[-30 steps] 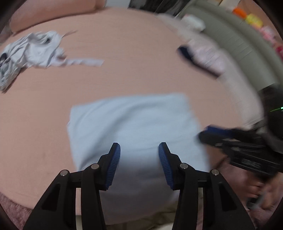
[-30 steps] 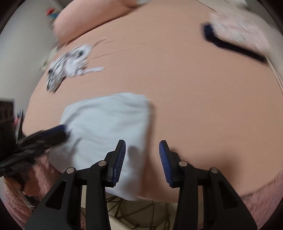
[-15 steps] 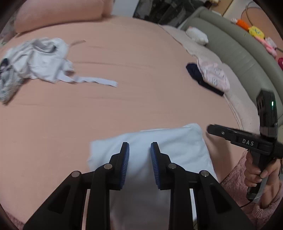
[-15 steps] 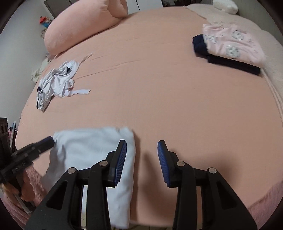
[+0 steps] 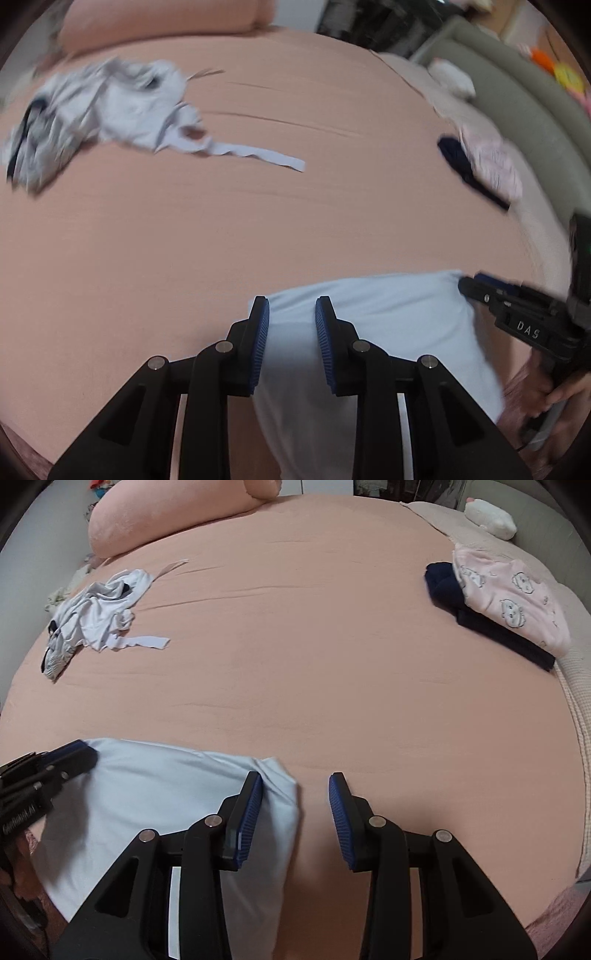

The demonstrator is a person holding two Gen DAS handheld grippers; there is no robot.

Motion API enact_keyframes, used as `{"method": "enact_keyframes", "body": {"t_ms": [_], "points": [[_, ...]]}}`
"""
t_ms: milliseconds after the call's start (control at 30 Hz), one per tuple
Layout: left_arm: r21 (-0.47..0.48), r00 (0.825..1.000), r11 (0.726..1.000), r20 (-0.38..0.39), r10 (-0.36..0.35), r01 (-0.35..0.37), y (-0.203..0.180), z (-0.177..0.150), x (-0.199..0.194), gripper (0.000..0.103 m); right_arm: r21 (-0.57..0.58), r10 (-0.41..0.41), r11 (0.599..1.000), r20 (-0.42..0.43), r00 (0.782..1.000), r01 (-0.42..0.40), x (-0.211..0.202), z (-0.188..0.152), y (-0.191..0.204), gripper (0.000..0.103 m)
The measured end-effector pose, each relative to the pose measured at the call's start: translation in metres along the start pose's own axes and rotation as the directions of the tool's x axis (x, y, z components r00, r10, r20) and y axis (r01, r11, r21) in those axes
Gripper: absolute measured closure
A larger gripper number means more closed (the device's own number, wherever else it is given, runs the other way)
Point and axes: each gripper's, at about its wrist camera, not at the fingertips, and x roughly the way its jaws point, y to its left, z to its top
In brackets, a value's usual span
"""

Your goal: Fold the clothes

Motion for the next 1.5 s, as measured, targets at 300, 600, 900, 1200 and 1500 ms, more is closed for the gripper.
{"method": "enact_keyframes", "body": {"t_ms": [300,600,900,1200,1500], "points": [[0.120,0.994,0.987,0.022,-0.109,0.105,-0.039,-0.035,-0.026,0.073,0.021,0.058,0.998,0.008,0.998,-0.058,-0.047,-0.037,0.012,0.068],[0.132,1.000,0.991,-0.010,-0.014,0.016,-0.040,-0.045,-0.014,0.060,-0.108,0.000,0.994,-0.021,1.000,-0.002,-0.044,-0.054,0.043,0.068],[0.064,0.991,0.989,-0.018,0.133,-0.132,-0.013,-0.048,-0.019,0.057,-0.128,-0.066,0.990,-0.019,0.998,0.063,-0.042,-0.055,0.038,0.068],[0.070,0.999,0.998,-0.041,0.002,0.001,-0.027,-0.080,-0.049,0.056,-0.064,0.069,0.996,-0.016,0.998,-0.069,-0.072,-0.081,0.017,0.068],[-0.041,0.998,0.998,-0.029,0.047,-0.048,0.001,-0.079,-0.054,0.048,-0.054,-0.013,0.998,-0.064,0.998,0.010,-0.062,-0.097,0.006,0.062]]}}
